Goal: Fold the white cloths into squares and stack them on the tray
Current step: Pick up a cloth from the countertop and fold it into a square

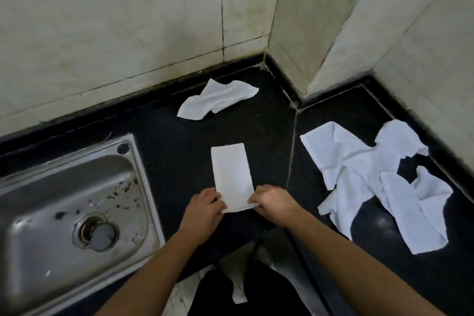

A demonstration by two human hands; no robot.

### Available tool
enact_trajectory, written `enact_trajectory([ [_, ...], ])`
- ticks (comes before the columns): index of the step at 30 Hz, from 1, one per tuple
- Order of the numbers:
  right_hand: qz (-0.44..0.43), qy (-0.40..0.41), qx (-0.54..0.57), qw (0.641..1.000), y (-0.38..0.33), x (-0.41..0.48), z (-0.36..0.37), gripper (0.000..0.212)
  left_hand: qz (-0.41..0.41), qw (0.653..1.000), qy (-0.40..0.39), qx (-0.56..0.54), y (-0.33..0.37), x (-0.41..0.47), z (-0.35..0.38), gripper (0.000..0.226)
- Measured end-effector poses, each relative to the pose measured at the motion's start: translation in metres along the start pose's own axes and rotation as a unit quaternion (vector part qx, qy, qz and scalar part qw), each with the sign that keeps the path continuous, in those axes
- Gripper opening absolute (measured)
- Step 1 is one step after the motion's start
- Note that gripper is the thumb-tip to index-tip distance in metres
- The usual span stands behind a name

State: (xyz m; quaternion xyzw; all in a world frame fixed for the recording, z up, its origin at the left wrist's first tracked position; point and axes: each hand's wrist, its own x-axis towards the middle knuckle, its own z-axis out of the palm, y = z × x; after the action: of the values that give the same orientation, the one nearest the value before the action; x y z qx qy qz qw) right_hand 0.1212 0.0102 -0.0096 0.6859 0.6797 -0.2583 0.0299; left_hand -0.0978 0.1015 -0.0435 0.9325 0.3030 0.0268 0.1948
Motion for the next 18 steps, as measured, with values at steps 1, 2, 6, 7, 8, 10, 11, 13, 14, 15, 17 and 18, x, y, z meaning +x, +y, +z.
enact_trajectory([
  [1, -0.005, -0.007, -0.005, 1.000, -0.003, -0.004, 0.010, 0.024, -0.002, 1.000, -0.008, -0.002, 0.002, -0.010, 0.007, 0.028],
  [2, -0.013, -0.007, 0.000, 1.000, -0.005, -0.008, 0.020, 0.022, -0.010, 1.000, -0.017, -0.002, 0.003, -0.019, 0.014, 0.029],
  [6, -0.042, 0.027, 0.017, 0.999, -0.007, -0.019, 0.039, 0.021, -0.045, 0.998, -0.045, -0.005, 0.003, -0.038, 0.020, 0.026],
  [7, -0.046, 0.017, 0.008, 0.999, -0.008, -0.020, 0.039, 0.024, -0.051, 0.997, -0.059, -0.007, 0.003, -0.039, 0.021, 0.024],
  [8, -0.046, -0.001, -0.001, 0.999, -0.009, -0.021, 0.040, 0.027, -0.054, 0.996, -0.076, -0.009, 0.003, -0.040, 0.019, 0.020],
  [10, -0.031, -0.041, -0.011, 0.999, -0.010, -0.020, 0.039, 0.032, -0.054, 0.993, -0.103, -0.018, 0.004, -0.038, 0.016, 0.013],
  [11, -0.027, -0.053, -0.017, 0.998, -0.011, -0.019, 0.038, 0.033, -0.052, 0.992, -0.112, -0.021, 0.004, -0.037, 0.015, 0.013],
  [13, -0.031, -0.060, -0.023, 0.997, -0.012, -0.020, 0.037, 0.034, -0.048, 0.991, -0.124, -0.018, 0.003, -0.036, 0.014, 0.016],
  [14, -0.037, -0.058, -0.026, 0.997, -0.012, -0.020, 0.037, 0.034, -0.046, 0.991, -0.127, -0.017, 0.003, -0.036, 0.014, 0.017],
  [15, -0.043, -0.056, -0.030, 0.997, -0.012, -0.021, 0.038, 0.035, -0.044, 0.991, -0.128, -0.017, 0.002, -0.036, 0.014, 0.017],
  [17, -0.055, -0.049, -0.036, 0.997, -0.013, -0.022, 0.040, 0.035, -0.043, 0.991, -0.128, -0.014, 0.002, -0.037, 0.014, 0.018],
  [18, -0.058, -0.047, -0.036, 0.997, -0.013, -0.023, 0.040, 0.035, -0.042, 0.991, -0.130, -0.011, 0.002, -0.037, 0.013, 0.018],
])
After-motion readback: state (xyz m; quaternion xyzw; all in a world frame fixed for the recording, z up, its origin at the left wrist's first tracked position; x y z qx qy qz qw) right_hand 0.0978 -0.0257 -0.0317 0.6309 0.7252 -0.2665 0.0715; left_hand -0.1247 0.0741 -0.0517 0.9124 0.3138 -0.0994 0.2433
